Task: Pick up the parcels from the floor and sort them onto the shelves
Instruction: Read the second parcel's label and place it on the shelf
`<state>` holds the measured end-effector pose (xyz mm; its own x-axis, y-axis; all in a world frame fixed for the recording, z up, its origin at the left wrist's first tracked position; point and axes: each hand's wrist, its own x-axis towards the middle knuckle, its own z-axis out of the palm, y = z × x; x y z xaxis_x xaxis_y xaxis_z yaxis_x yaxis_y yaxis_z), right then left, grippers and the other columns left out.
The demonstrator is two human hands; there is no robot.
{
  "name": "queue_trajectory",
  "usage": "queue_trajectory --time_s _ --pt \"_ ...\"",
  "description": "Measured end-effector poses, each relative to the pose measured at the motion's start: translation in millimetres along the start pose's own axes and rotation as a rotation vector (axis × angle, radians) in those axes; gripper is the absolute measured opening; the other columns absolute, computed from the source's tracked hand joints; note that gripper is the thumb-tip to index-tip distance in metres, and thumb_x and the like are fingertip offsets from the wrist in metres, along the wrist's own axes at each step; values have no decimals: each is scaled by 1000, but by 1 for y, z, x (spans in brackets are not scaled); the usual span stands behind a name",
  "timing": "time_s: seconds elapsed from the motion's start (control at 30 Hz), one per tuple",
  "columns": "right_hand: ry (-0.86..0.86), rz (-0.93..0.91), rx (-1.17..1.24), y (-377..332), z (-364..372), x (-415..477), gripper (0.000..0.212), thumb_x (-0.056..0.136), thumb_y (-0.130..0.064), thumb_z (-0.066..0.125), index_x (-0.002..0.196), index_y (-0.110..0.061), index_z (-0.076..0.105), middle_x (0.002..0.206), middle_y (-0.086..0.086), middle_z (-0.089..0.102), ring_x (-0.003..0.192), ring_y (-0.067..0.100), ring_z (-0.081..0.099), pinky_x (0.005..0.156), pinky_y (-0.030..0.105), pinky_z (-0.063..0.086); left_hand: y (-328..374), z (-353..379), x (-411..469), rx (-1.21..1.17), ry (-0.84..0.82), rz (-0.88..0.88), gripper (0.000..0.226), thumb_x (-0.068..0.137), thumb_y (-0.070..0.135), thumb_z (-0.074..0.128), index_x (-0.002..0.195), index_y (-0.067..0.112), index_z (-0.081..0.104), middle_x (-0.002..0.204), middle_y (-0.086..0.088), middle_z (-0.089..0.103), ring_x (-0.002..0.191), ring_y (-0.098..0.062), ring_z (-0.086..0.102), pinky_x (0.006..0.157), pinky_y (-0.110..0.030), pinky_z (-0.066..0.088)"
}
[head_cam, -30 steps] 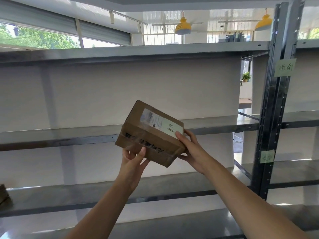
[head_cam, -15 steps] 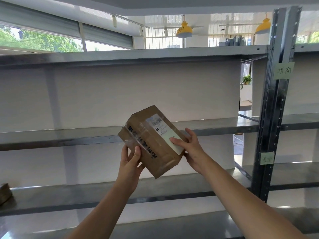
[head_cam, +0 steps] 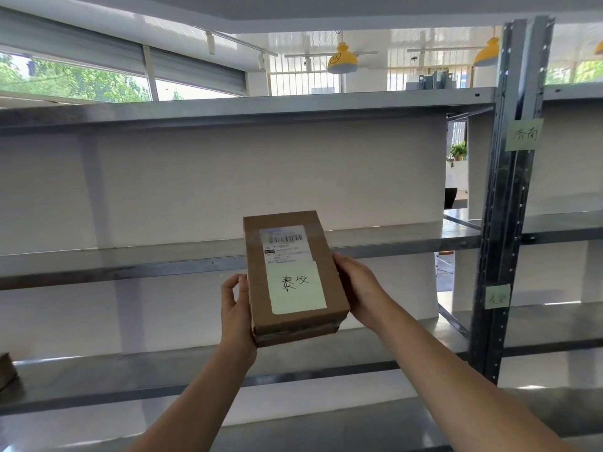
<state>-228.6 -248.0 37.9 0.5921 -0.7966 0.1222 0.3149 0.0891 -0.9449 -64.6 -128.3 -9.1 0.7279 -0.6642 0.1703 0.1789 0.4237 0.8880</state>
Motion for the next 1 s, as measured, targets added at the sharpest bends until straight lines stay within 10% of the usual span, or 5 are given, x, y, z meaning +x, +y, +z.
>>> queue_trajectory --time_s 0.53,1.0 --pt "-140 -111 -3 15 39 -3 35 104 -42 40 135 -40 58 118 0 74 109 22 70 92 43 56 15 -19 1 114 85 137 16 100 52 47 109 43 59 118 -4 68 111 -27 67 97 -55 54" --pt "-466 25 14 78 217 19 33 104 -39 45 132 -33 61 121 4 72 110 23 70 92 43 55 94 -183 -12 178 399 348 22 103 38 50 123 41 60 123 -2 68 111 -23 68 92 -48 58"
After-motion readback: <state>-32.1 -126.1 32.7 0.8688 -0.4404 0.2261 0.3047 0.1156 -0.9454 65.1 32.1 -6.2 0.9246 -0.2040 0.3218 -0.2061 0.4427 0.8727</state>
